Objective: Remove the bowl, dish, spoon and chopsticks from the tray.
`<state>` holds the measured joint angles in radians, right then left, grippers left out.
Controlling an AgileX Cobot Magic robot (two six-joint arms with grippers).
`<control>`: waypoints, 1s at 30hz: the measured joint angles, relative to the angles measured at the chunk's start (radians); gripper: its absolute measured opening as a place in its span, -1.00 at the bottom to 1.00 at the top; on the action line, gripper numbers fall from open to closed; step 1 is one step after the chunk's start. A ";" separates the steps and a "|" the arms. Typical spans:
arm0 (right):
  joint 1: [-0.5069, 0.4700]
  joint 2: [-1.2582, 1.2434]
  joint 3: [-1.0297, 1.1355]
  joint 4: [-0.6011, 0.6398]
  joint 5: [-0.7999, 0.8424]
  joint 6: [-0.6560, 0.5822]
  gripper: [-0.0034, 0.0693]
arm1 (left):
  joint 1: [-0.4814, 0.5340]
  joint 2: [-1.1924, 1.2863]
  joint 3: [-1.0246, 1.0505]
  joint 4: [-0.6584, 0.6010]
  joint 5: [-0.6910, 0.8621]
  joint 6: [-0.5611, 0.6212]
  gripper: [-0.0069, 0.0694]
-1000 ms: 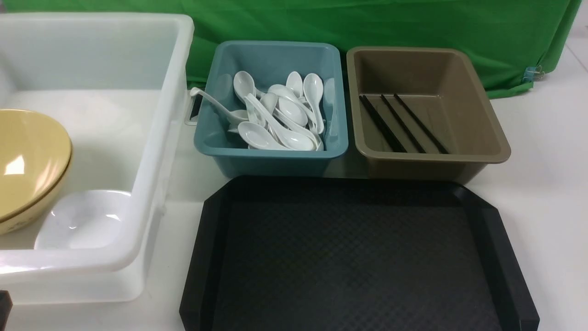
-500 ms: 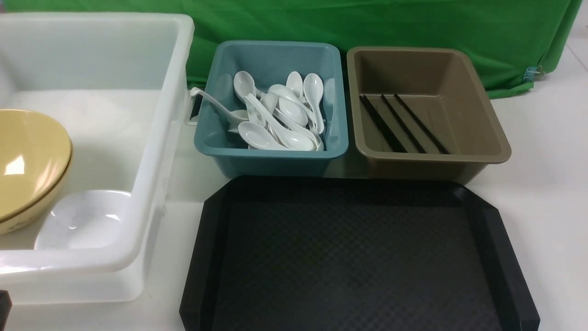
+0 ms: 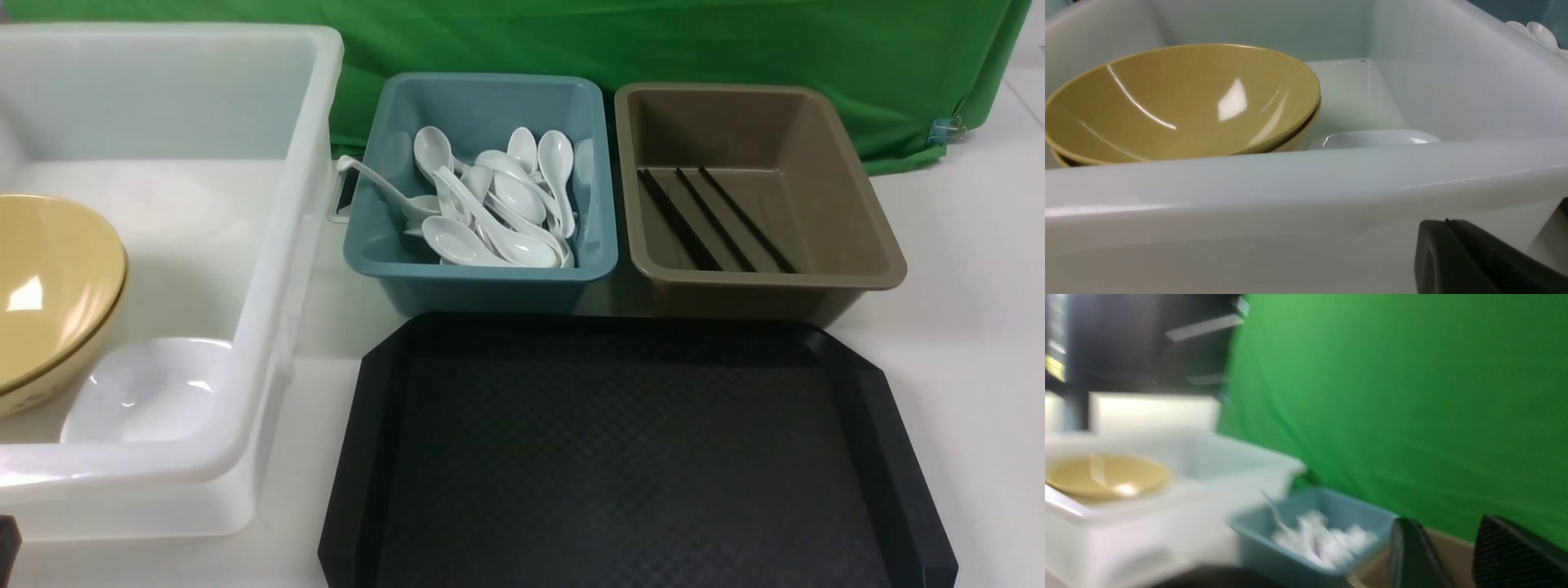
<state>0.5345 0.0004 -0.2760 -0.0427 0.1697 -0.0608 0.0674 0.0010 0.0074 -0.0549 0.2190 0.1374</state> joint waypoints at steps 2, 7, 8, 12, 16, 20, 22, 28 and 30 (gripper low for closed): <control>-0.179 0.001 0.111 0.000 0.001 -0.021 -0.26 | 0.000 -0.001 0.000 0.001 0.000 0.000 -0.81; -0.496 0.001 0.273 0.000 0.051 -0.030 -0.26 | 0.000 -0.001 0.000 0.001 0.000 0.000 -0.81; -0.539 0.001 0.281 0.000 0.068 -0.028 -0.25 | 0.000 -0.001 0.000 0.001 0.000 0.000 -0.81; -0.600 0.001 0.283 0.001 0.083 -0.014 -0.25 | 0.000 -0.001 0.000 0.001 0.000 0.000 -0.81; -0.600 0.001 0.283 0.002 0.083 -0.014 -0.25 | 0.000 -0.001 0.000 0.001 0.000 0.000 -0.81; -0.600 0.001 0.283 0.002 0.083 -0.013 -0.25 | 0.000 -0.001 0.000 0.001 0.000 0.000 -0.81; -0.600 0.001 0.283 0.002 0.083 -0.013 -0.25 | 0.000 -0.001 0.000 0.001 0.000 0.000 -0.80; -0.600 0.001 0.283 0.002 0.083 -0.013 -0.25 | 0.000 -0.001 0.000 0.001 0.000 0.000 -0.78; -0.600 0.001 0.283 0.002 0.083 -0.013 -0.25 | 0.000 -0.001 0.000 0.001 0.000 0.000 -0.77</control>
<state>-0.0653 0.0013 0.0070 -0.0406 0.2528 -0.0737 0.0674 -0.0003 0.0074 -0.0541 0.2190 0.1374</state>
